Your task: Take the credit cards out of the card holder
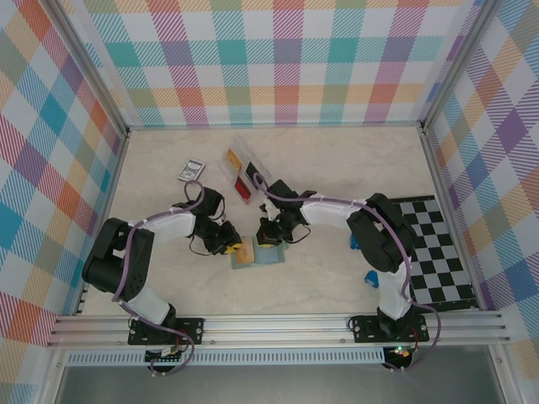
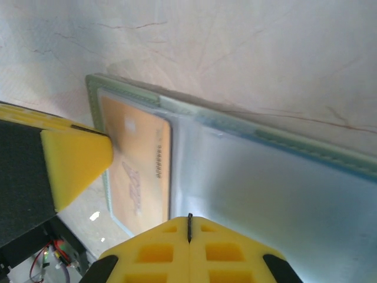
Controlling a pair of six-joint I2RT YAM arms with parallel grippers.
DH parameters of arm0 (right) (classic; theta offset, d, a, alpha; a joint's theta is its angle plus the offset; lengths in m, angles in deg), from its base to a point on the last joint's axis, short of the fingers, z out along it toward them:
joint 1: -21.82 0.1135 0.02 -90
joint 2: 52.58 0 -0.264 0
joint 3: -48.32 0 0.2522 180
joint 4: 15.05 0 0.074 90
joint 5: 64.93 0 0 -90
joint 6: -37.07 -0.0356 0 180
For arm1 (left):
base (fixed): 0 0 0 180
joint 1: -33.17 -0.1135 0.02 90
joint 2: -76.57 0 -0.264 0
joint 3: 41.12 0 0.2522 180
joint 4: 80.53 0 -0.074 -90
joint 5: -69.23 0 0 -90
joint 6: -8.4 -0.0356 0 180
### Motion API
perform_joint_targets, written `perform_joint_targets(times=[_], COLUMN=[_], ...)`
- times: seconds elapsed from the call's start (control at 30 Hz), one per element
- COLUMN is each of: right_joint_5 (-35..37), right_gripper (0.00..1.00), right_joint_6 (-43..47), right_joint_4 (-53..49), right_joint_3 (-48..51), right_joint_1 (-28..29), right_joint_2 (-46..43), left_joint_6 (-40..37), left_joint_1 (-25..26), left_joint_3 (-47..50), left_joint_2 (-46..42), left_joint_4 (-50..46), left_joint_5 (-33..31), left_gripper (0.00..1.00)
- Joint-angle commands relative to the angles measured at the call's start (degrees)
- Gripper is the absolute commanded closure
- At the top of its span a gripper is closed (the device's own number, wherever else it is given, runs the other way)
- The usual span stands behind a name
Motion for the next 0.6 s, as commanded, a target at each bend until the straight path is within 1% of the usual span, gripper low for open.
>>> perform_joint_targets(times=[0.0,0.1,0.2,0.3,0.33,0.47,0.53,0.57], right_joint_5=[1.9,-2.6,-5.8,-6.4,-6.4,-7.0,-8.3,-8.7], right_gripper=[1.0,0.99,0.9,0.79,0.77,0.76,0.81,0.81], right_joint_6=[2.2,2.2,0.3,-2.1,-2.7,-4.6,-4.9,-4.9], right_joint_4=[-3.0,-1.4,1.1,1.1,1.1,1.7,2.2,2.2], right_joint_3=[0.7,0.5,0.9,0.6,0.6,0.5,0.2,0.0], right_joint_1=[-0.4,-0.4,0.0,0.7,1.0,1.5,1.6,1.6], right_joint_2=[-1.6,-1.4,-1.4,-0.7,-0.4,0.8,1.6,1.9], left_joint_6=[-1.0,-1.1,-0.8,0.0,0.3,0.6,0.5,0.5], left_joint_1=[0.6,0.6,0.6,0.6,0.6,0.6,0.6,0.5], left_joint_3=[-0.2,-0.2,0.6,1.7,1.9,2.1,2.0,2.0], left_joint_2=[-0.3,0.0,1.0,1.7,1.7,1.9,2.0,2.0], left_joint_4=[-4.9,-4.7,-4.1,-3.1,-3.0,-3.1,-3.4,-3.4], left_joint_5=[-4.0,-3.9,-3.8,-3.5,-3.6,-4.0,-4.3,-4.2], left_gripper=[0.82,0.84,0.86,0.87,0.87,0.88,0.88,0.88])
